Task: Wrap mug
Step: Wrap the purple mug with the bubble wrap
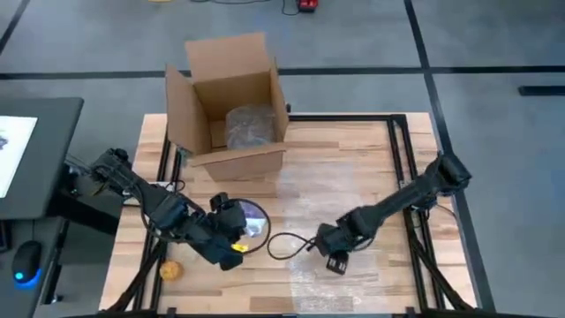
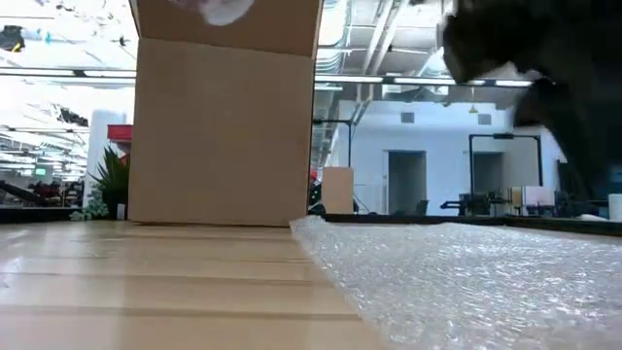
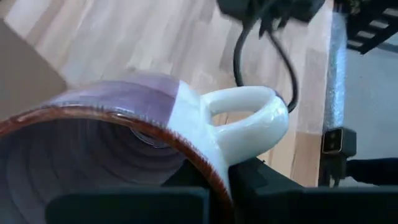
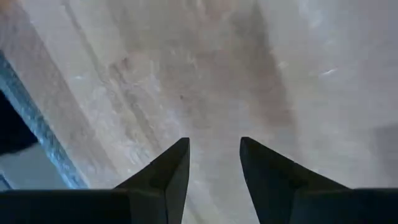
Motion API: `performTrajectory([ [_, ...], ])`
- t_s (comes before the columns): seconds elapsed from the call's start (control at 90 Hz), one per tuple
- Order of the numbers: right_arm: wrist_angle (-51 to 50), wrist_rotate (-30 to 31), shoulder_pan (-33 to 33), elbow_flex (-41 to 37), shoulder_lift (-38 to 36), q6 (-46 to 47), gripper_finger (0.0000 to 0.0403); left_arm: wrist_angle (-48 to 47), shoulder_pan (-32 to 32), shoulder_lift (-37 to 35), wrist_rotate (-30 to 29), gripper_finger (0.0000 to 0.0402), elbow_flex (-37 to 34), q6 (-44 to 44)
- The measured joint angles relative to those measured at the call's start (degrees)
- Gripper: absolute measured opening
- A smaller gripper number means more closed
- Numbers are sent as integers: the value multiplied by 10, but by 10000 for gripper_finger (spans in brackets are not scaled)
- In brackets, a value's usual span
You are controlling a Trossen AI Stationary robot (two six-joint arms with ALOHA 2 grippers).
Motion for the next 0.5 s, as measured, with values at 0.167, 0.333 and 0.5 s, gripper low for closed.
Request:
performTrajectory([
  [0.167,72,32,-31,-51,33,88,132,44,13,0,9,0,0,32],
  [0.333,70,41,-103,-43,40,73,132,89,29,4,17,0,0,44],
  [0.5,16,67,-153,-8,29,34,132,129,48,24,16,0,0,44],
])
